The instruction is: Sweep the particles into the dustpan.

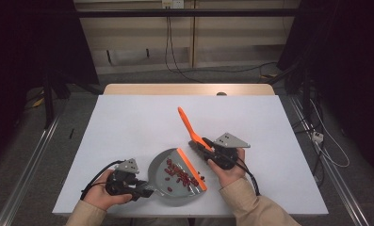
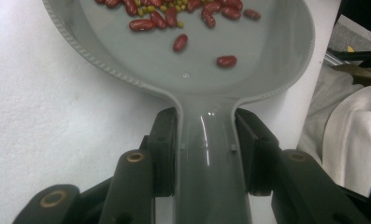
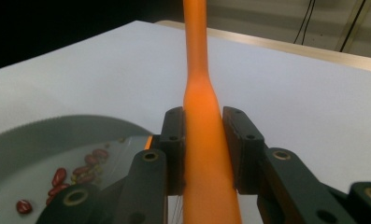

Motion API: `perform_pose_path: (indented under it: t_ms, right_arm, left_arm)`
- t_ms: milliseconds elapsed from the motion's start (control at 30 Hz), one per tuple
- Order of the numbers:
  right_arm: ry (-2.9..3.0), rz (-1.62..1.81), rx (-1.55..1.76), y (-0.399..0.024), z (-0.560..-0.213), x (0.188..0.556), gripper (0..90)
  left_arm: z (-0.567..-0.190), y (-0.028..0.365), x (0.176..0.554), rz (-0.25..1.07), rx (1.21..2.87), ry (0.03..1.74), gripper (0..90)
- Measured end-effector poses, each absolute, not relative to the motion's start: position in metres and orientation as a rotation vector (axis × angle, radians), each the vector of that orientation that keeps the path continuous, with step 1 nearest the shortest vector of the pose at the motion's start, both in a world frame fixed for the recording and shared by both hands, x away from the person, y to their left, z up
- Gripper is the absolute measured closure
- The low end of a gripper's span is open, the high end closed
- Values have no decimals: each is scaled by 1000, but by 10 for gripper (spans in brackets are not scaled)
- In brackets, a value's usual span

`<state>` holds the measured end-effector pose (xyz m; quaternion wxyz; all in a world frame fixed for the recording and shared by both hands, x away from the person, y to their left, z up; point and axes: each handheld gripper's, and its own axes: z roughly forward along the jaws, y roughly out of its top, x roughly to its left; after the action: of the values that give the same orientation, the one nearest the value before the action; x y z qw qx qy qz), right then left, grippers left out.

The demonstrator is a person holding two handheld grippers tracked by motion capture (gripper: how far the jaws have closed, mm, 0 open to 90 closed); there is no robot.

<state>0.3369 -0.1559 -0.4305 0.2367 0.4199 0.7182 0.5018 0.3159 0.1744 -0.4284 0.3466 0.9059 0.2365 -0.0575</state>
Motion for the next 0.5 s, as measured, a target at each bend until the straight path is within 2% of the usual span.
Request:
perform_pose_path:
  t_ms: [300, 500]
  right_arm:
    - [1945, 1405, 1154, -126, -441, 312, 711]
    - [1918, 1535, 1161, -116, -435, 312, 714]
  left_arm:
    - [-428, 173, 314, -138, 2352, 625, 627]
    - [-430, 173, 315, -147, 2356, 620, 627]
